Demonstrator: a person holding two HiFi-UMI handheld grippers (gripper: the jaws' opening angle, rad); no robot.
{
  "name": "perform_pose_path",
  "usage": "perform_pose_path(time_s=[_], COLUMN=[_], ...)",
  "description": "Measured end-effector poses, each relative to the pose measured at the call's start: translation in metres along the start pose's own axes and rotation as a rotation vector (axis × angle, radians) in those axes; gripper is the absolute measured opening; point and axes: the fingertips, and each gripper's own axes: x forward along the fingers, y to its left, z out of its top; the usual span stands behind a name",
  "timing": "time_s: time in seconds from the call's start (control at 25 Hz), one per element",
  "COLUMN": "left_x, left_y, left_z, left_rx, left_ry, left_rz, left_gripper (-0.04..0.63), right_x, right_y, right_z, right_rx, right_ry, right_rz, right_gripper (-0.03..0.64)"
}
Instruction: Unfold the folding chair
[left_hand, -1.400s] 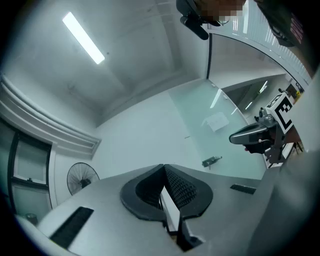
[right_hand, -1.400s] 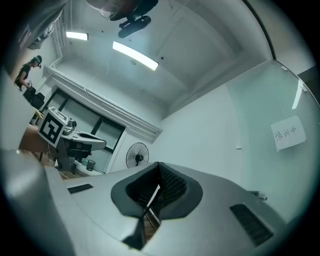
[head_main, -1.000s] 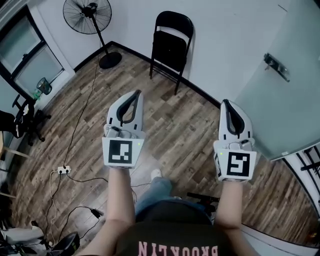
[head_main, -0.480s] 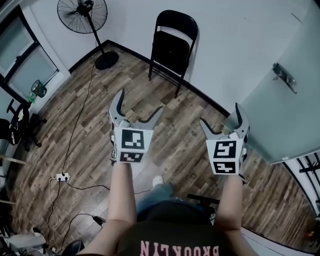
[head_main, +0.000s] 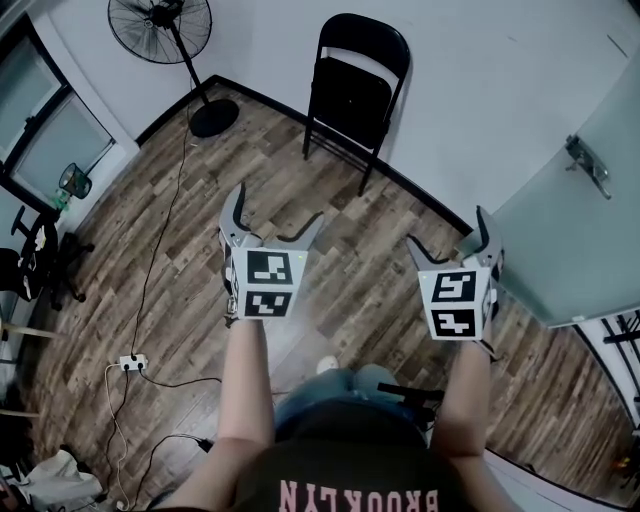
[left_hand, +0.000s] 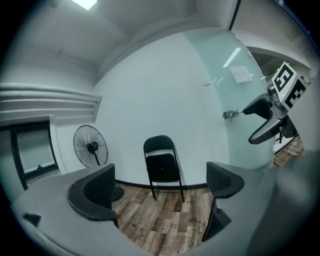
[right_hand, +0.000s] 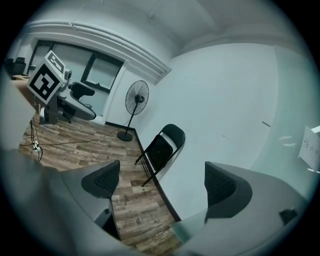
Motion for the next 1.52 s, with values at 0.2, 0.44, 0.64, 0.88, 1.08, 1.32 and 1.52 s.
perform_pose_path(time_s=[0.2,0.44,0.64,0.88,1.08,1.32,1.52], left_x=[0.004,0.014,0.033,0.077,0.132,0.211,0.275], left_y=[0.016,0.011,0.007,0.017,0.020,0.026,0.038], left_z=[-0.016,-0.035,-0.038,-0.027,-0.026,-0.010,0.014], left_rx=[-0.031,-0.037,0.019,0.052,0.075,0.107,0.100], left_ry=[0.042,0.100,0.148,0.171,0.234,0.283,0.288], left_rz=[0.040,0.031,0.009,0.021,-0.011,-0.019,0.016], left_gripper=[0.546,0.565,0.571,0.571,0.571,0.571,0.571], right_x=[0.010,0.024,0.046,0.088,0.141,0.212,0.268], right_y=[0.010,0.016,0.011,-0.009,-0.031,-0.072,-0.110], right_z=[-0.002,-0.006,-0.002,0.008,0.016,0.034,0.048], right_rx=[0.022,0.016,0.008,0.016,0.016,0.040,0.027], right_ry=[0.036,0.046,0.031,0.012,0.012,-0.010,-0.017], right_rz=[0.019,0.050,0.058,0.067,0.084,0.109,0.132], right_gripper=[0.511,0.511,0.511,0.509,0.509,0.509,0.509])
